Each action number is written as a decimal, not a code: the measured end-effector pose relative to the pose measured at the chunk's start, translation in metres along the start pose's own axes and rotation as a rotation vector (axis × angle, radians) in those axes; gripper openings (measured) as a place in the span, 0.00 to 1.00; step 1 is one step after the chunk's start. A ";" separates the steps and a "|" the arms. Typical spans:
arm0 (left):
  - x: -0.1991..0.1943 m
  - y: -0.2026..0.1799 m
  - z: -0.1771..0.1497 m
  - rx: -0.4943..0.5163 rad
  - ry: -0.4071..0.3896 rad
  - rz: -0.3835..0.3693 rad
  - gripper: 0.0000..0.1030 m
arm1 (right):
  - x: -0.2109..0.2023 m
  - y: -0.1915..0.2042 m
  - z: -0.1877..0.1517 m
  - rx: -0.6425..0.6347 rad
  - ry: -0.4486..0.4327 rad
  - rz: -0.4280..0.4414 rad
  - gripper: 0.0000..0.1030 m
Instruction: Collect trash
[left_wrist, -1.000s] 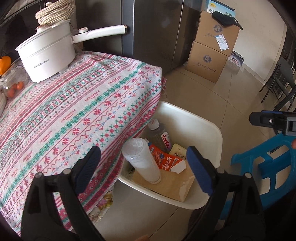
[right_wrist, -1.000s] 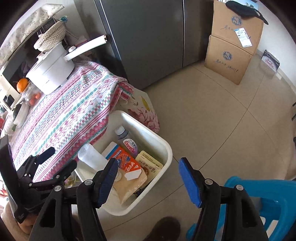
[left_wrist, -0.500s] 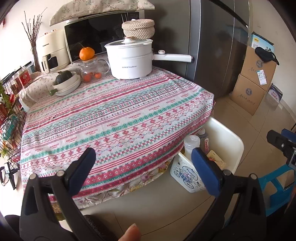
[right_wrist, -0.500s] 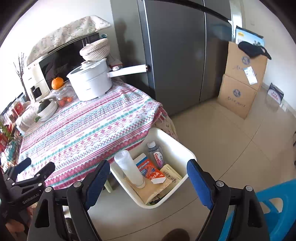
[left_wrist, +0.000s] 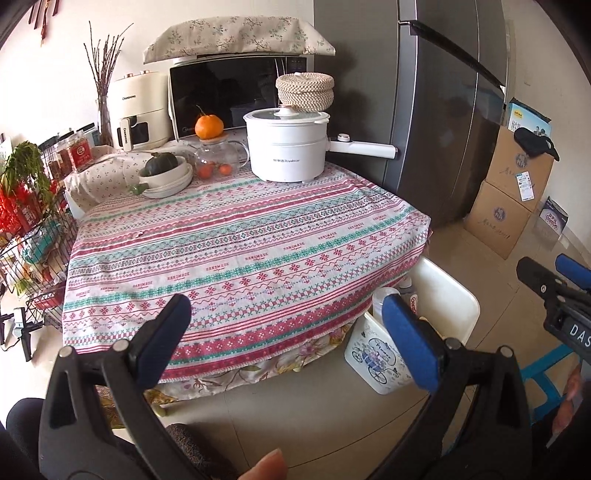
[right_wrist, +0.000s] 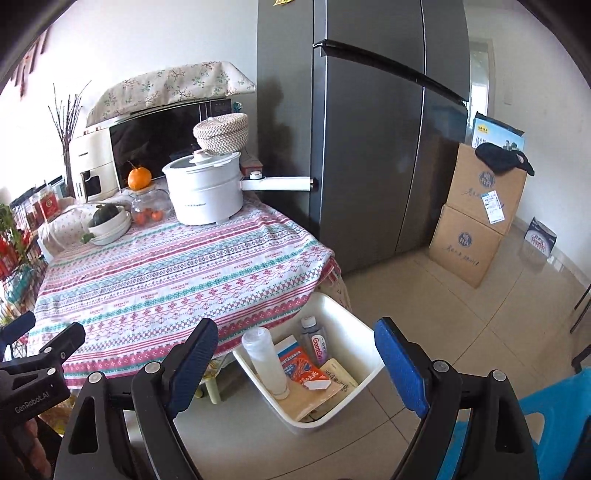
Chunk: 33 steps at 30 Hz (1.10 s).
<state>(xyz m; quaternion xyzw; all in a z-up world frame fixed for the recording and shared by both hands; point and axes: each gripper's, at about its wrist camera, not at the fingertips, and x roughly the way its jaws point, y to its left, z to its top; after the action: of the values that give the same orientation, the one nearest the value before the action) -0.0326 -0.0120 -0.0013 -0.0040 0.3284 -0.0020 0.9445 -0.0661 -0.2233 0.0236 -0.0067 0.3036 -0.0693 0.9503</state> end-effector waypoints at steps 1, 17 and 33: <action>0.000 0.000 0.000 0.000 -0.002 -0.002 1.00 | 0.001 0.001 0.000 -0.004 -0.001 0.001 0.86; -0.002 0.003 0.001 -0.017 -0.011 -0.007 1.00 | 0.012 0.006 -0.005 -0.028 0.022 -0.005 0.86; 0.000 0.002 -0.001 -0.016 0.002 -0.013 1.00 | 0.012 0.004 -0.006 -0.021 0.015 -0.006 0.86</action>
<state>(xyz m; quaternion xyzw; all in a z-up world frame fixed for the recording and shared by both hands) -0.0335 -0.0099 -0.0019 -0.0138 0.3291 -0.0057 0.9442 -0.0588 -0.2209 0.0115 -0.0171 0.3114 -0.0690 0.9476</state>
